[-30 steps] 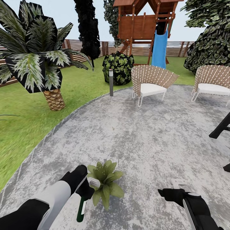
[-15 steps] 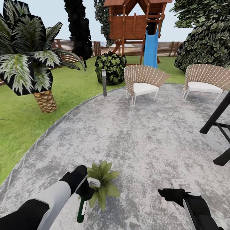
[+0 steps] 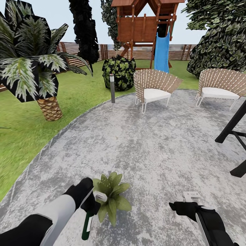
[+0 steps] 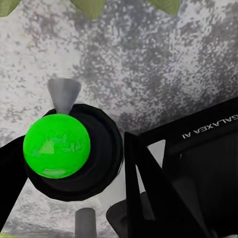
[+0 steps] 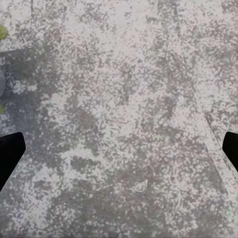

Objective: Pick up the pesticide atomizer in the garden and spray insectifuge to fully cover both potted plants in the garden.

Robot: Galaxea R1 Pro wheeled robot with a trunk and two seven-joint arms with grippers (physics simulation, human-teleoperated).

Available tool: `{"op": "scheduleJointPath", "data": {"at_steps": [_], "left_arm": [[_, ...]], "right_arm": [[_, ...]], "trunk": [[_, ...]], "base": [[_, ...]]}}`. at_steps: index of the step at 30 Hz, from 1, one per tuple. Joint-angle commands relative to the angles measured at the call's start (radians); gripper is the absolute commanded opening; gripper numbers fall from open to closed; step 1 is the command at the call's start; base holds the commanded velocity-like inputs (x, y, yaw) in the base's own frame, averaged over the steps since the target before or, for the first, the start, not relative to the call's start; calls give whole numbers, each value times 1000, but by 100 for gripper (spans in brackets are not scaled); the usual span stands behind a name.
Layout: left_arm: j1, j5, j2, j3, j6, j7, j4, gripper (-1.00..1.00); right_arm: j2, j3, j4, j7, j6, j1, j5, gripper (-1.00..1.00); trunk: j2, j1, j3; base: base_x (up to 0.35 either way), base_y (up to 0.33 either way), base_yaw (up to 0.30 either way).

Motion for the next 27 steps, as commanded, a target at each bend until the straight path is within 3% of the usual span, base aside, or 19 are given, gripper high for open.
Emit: {"op": "scheduleJointPath", "data": {"at_steps": [1,6,18,27], "left_arm": [[4,-10,1,-2,2,-11,0,-100],[47,-10,2,-2,2,-10,0,-100],[112,-10,2,-2,2,-11,0,-100],[108,-11,-1,-3,2,-11,-3,-100]], "right_arm": [[0,-1,1,9,4,-1,11,100],[0,-1,57,10,4,-1,11,100],[0,1,63,10,4,-1,10,100],[0,1,63,10,4,0,10,100]], "trunk": [[0,0,-1],[0,0,-1],[0,0,-1],[0,0,-1]], "base": [[0,0,0],[0,0,0],[0,0,0],[0,0,0]]}}
